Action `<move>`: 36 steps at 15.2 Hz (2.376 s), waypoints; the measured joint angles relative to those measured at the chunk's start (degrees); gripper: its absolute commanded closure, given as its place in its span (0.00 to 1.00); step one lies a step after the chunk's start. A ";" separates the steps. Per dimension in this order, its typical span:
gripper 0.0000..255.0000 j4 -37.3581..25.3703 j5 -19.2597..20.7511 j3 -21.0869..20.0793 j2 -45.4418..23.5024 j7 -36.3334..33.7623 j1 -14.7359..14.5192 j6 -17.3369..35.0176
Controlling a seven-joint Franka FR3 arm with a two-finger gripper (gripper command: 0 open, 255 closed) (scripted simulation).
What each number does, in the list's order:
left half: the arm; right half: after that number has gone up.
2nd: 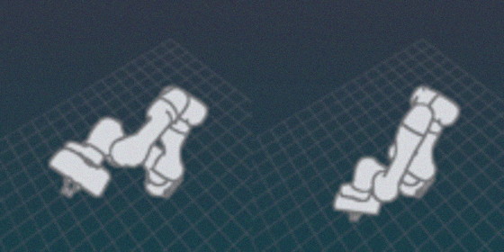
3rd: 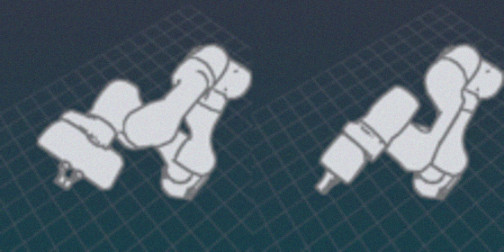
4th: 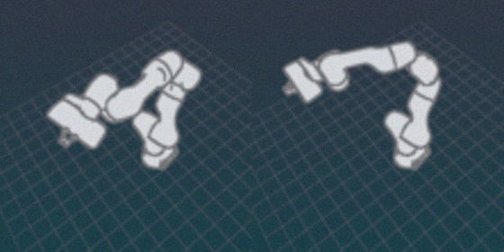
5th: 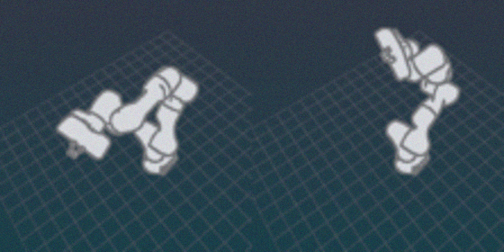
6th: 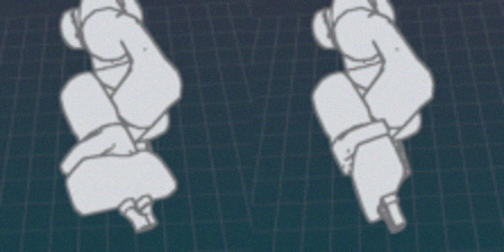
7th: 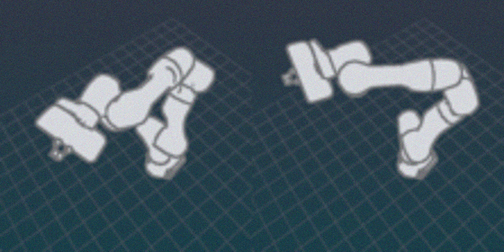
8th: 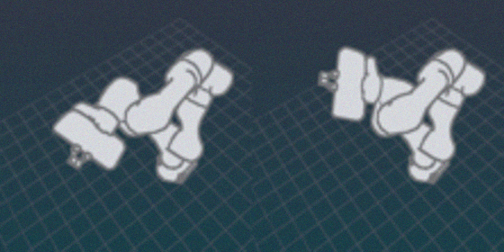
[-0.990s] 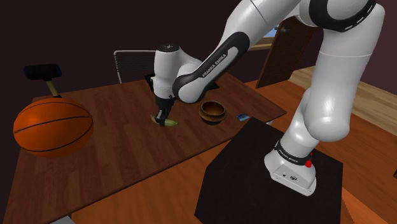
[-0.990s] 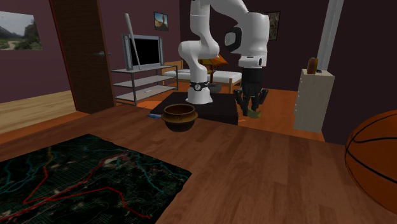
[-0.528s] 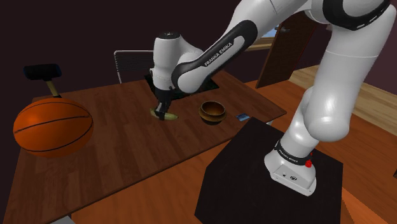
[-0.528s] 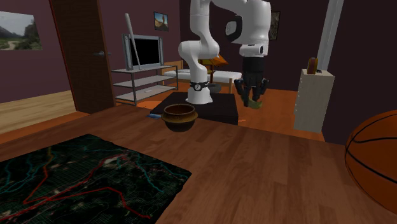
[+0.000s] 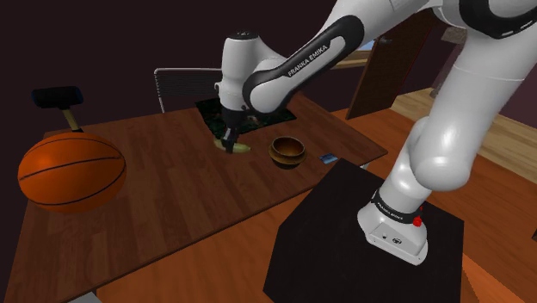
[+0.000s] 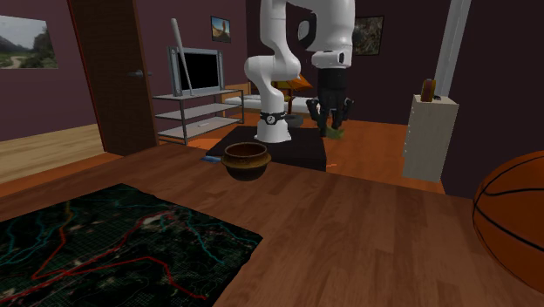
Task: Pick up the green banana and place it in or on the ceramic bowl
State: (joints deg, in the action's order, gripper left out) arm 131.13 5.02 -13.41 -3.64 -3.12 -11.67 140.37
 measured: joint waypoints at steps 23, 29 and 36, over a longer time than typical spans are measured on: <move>1.00 23.45 -4.83 17.17 16.96 32.62 12.01 7.09; 1.00 24.36 -5.42 17.35 12.13 33.11 11.75 12.83; 1.00 24.99 -5.97 17.47 9.04 33.60 11.60 16.57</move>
State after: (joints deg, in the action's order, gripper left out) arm 156.12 -0.95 4.06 5.39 30.48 -0.07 156.94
